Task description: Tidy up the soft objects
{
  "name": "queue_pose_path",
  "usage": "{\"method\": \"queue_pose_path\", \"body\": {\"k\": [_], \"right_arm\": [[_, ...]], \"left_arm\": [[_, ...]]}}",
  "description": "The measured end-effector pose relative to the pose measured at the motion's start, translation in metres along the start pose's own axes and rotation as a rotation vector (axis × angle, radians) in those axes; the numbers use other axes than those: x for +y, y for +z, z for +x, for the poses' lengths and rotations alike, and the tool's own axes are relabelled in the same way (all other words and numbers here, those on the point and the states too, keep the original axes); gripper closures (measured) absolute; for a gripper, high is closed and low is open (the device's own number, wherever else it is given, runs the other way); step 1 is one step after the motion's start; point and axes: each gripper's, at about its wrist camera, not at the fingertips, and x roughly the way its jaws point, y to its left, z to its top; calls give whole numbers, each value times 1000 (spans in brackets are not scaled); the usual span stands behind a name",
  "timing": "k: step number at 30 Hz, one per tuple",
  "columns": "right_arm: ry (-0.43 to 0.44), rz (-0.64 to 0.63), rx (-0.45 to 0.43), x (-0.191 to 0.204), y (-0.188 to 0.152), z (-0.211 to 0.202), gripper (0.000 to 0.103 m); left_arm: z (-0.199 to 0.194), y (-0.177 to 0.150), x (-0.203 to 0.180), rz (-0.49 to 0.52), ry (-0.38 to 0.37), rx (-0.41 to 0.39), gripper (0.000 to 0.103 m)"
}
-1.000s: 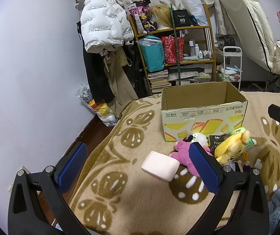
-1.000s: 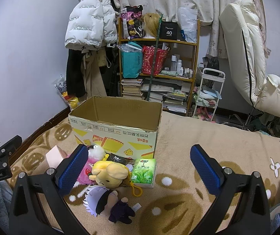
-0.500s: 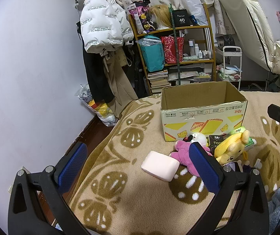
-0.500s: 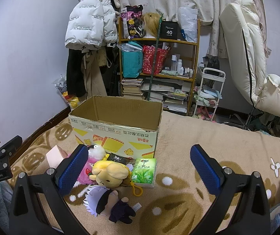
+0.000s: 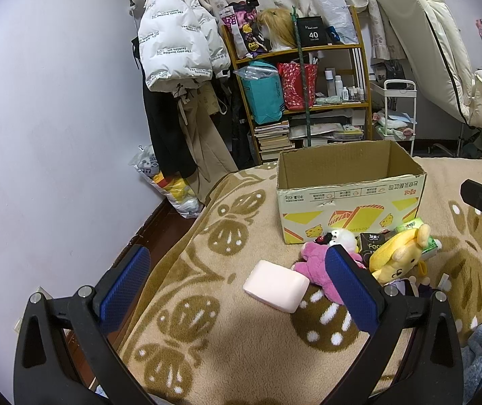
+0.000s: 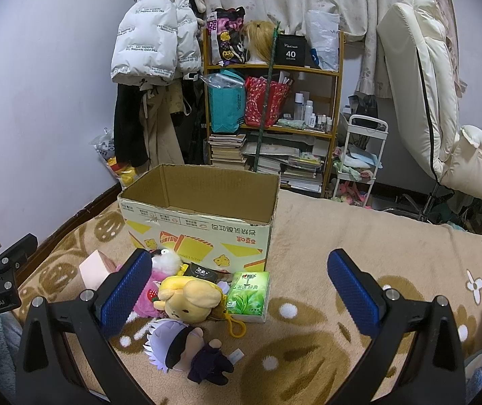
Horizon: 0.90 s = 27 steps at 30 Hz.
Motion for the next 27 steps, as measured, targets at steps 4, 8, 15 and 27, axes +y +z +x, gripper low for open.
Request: {"method": "queue_pose_path", "body": {"k": [4,8,15,27], "right_arm": [[0,0,-1,0,0,0,0],[1,1,1,0,0,0,0],[1,2,0,-2,0,0,0],[2,4,4,-5,1,0,0]], "left_arm": [[0,0,0,0,0,0,1],[0,0,0,1,0,0,1],[0,0,0,2,0,0,1],[5,0,-4,21,-11,32,1]]}}
